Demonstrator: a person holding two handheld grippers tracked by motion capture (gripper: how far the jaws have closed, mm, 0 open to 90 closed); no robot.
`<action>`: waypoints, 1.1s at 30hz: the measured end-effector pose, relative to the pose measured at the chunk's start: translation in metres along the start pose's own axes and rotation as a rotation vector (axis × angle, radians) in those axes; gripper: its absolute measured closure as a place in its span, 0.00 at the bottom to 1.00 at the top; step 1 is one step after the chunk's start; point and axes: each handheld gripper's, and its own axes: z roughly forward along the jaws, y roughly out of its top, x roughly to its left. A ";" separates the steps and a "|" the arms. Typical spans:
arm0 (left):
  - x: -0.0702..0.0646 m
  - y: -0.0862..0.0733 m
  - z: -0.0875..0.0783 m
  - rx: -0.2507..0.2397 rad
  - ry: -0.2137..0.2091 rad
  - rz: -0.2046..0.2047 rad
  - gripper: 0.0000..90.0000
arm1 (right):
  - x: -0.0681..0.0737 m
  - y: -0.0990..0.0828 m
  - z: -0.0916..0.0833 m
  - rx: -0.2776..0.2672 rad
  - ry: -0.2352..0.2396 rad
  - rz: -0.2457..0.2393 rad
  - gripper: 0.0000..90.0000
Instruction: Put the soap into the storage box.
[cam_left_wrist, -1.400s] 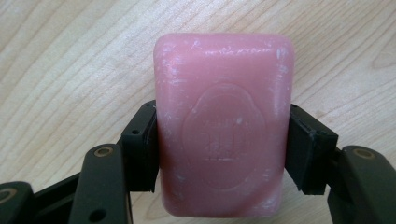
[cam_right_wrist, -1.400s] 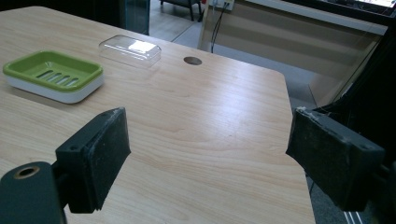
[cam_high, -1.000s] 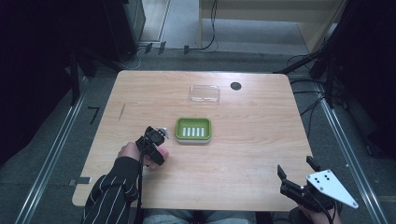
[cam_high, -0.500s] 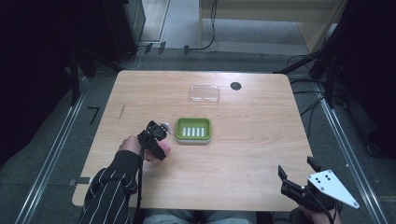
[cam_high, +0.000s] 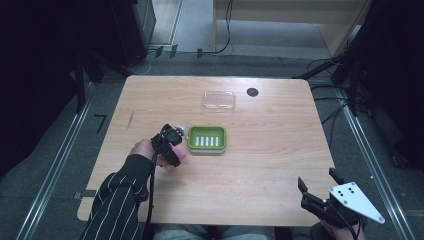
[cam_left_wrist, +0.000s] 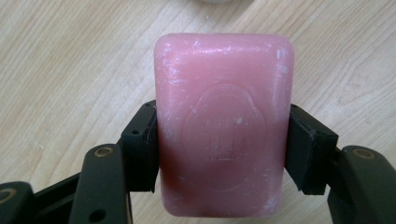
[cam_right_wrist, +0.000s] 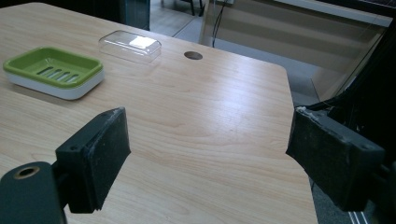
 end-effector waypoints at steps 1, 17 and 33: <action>0.000 0.002 0.000 0.004 0.000 0.010 0.43 | 0.000 0.000 0.000 0.000 0.000 0.000 0.15; 0.002 0.020 -0.008 -0.032 0.006 0.064 0.43 | 0.000 0.000 0.000 0.001 -0.002 0.000 0.15; -0.002 0.041 -0.011 -0.052 0.020 0.135 0.43 | -0.001 0.000 0.000 0.000 -0.005 0.000 0.15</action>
